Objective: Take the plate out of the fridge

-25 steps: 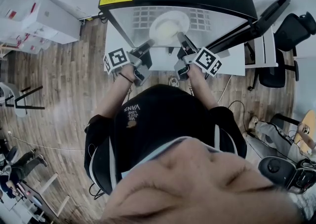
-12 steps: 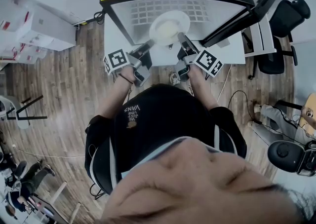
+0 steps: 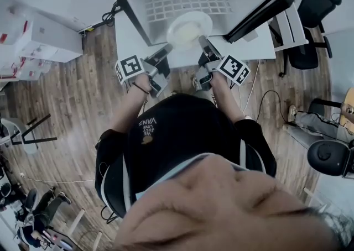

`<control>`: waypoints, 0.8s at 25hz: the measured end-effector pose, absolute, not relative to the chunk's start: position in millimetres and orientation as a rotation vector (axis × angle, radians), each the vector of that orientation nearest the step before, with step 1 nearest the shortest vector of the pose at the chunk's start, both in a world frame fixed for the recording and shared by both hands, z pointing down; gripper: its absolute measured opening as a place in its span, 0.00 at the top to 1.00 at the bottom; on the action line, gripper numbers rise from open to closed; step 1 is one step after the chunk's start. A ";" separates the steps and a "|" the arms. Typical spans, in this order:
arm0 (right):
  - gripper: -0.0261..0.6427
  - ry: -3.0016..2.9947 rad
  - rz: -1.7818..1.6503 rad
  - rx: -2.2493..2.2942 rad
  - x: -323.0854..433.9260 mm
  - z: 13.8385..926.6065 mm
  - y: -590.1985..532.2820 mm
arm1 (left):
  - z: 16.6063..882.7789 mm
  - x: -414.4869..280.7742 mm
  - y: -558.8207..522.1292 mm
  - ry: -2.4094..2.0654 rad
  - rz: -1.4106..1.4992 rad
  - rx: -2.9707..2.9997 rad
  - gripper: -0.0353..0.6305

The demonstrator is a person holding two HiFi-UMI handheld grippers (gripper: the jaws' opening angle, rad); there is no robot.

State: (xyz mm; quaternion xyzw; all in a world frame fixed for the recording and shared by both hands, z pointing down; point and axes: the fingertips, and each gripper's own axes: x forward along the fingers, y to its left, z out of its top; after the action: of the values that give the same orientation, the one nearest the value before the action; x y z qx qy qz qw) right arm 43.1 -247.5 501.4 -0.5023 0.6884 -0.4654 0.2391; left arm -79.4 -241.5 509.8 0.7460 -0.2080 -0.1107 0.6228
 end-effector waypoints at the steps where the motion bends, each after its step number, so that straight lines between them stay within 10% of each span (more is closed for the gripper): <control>1: 0.88 1.881 -1.272 -1.379 41.6 502.1 -244.5 | 510.9 -81.2 -239.1 -0.478 -0.247 1.715 0.91; 20: 0.88 1.871 -1.251 -1.376 47.9 503.1 -202.1 | 512.3 -76.1 -198.4 -0.462 -0.236 1.741 0.91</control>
State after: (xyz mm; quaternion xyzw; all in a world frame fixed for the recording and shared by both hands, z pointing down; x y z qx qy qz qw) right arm 47.9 -202.1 503.1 -0.5051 0.6868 -0.4594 0.2493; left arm -76.1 -198.4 512.3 0.7557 -0.2007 -0.1023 0.6149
